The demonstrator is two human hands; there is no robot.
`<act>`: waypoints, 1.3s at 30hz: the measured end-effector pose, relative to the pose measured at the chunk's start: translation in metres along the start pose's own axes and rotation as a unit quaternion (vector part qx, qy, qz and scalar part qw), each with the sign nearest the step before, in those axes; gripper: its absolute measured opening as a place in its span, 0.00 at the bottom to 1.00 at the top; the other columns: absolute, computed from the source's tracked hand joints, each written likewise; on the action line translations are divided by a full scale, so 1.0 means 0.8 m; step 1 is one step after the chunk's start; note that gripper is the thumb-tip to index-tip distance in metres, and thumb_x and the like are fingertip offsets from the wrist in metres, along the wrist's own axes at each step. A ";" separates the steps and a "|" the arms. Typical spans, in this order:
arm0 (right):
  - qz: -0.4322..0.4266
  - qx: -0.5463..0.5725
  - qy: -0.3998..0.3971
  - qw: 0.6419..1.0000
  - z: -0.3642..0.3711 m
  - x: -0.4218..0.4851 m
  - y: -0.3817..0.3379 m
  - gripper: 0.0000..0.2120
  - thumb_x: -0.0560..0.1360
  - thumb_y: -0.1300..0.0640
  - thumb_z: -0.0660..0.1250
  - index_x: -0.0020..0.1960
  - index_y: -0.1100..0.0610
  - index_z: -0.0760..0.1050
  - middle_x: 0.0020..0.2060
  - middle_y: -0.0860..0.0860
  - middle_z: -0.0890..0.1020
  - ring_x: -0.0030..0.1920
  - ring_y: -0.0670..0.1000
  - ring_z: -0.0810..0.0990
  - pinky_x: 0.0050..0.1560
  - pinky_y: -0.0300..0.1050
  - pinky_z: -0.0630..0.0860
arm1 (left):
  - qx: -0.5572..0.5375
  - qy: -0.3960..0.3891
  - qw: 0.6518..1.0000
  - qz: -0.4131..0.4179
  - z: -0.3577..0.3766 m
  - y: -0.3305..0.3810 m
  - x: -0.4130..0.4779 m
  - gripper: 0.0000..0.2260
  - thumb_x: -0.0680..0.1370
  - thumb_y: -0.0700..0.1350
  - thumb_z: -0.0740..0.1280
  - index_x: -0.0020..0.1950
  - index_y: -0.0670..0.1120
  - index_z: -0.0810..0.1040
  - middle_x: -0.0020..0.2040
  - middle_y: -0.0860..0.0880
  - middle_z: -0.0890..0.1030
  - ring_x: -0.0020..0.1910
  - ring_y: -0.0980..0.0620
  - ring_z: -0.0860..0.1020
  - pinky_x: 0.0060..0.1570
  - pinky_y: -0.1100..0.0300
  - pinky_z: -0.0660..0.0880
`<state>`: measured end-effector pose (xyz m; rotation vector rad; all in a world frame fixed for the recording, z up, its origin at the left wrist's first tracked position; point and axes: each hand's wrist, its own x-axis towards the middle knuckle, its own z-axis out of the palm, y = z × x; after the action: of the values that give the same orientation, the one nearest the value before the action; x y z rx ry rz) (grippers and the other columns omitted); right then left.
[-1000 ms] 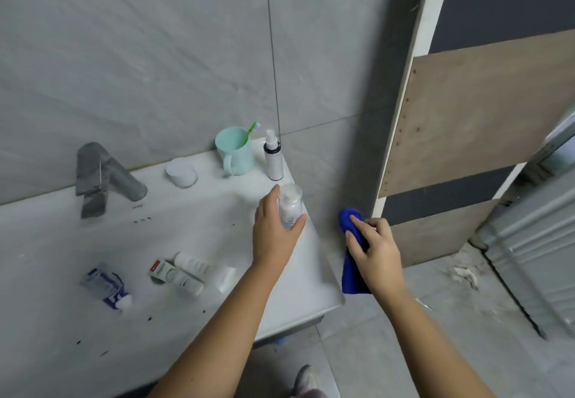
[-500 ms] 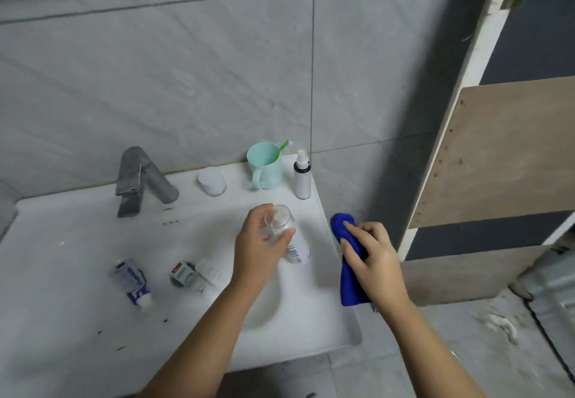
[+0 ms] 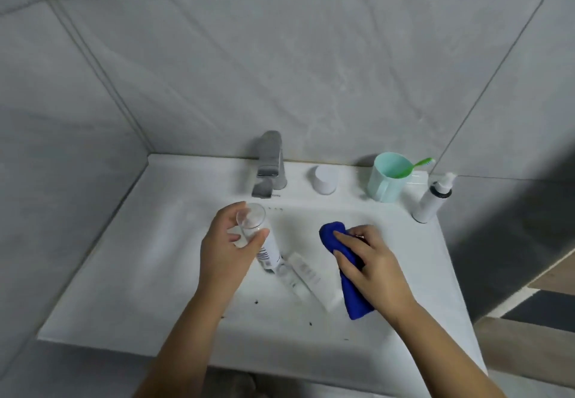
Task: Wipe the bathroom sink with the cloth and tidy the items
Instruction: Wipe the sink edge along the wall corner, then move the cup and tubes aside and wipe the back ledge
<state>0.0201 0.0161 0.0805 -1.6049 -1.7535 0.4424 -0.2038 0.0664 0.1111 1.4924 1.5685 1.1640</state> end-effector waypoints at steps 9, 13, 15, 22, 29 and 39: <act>-0.051 -0.016 -0.072 0.996 0.139 0.107 -0.129 0.19 0.73 0.48 0.61 0.59 0.56 0.77 0.50 0.52 0.76 0.42 0.48 0.76 0.44 0.36 0.71 | 0.001 0.077 0.996 -0.042 -0.171 -0.089 0.107 0.21 0.69 0.39 0.74 0.50 0.61 0.71 0.49 0.66 0.75 0.43 0.56 0.77 0.40 0.66 0.71; -0.057 -0.032 -0.096 0.993 0.193 0.144 -0.164 0.18 0.73 0.49 0.60 0.57 0.56 0.78 0.47 0.53 0.76 0.40 0.51 0.77 0.42 0.38 0.71 | 0.026 0.090 0.994 -0.064 -0.221 -0.123 0.156 0.19 0.70 0.40 0.73 0.57 0.52 0.74 0.52 0.57 0.76 0.44 0.51 0.77 0.39 0.68 0.69; -0.050 -0.041 -0.095 0.993 0.215 0.158 -0.173 0.16 0.72 0.51 0.63 0.56 0.57 0.78 0.47 0.54 0.77 0.39 0.52 0.77 0.42 0.39 0.71 | 0.032 0.090 0.993 -0.073 -0.239 -0.141 0.177 0.18 0.70 0.40 0.73 0.57 0.51 0.74 0.52 0.55 0.76 0.45 0.49 0.77 0.42 0.63 0.70; -0.030 -0.047 -0.096 0.994 0.268 0.179 -0.192 0.14 0.73 0.58 0.67 0.58 0.57 0.77 0.49 0.54 0.76 0.41 0.53 0.77 0.43 0.42 0.73 | 0.029 0.082 0.992 -0.086 -0.272 -0.190 0.223 0.17 0.70 0.38 0.72 0.57 0.48 0.75 0.50 0.53 0.78 0.46 0.49 0.77 0.45 0.61 0.71; -0.028 -0.049 -0.108 0.993 0.293 0.189 -0.202 0.13 0.73 0.58 0.68 0.57 0.57 0.78 0.49 0.54 0.76 0.40 0.49 0.74 0.42 0.41 0.71 | 0.037 0.096 0.991 -0.083 -0.280 -0.218 0.234 0.21 0.70 0.39 0.72 0.62 0.46 0.74 0.55 0.49 0.79 0.49 0.50 0.77 0.49 0.58 0.74; -0.018 -0.039 -0.078 0.996 0.285 0.182 -0.201 0.14 0.73 0.59 0.67 0.59 0.55 0.77 0.50 0.52 0.75 0.40 0.49 0.75 0.42 0.38 0.70 | 0.110 0.105 0.988 0.015 -0.289 -0.202 0.227 0.25 0.69 0.38 0.74 0.65 0.41 0.72 0.64 0.45 0.73 0.60 0.51 0.71 0.58 0.69 0.63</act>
<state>-0.2504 0.1763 0.0699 -1.6269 -1.9347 0.4988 -0.4994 0.2187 0.0693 1.5789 1.8747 1.2313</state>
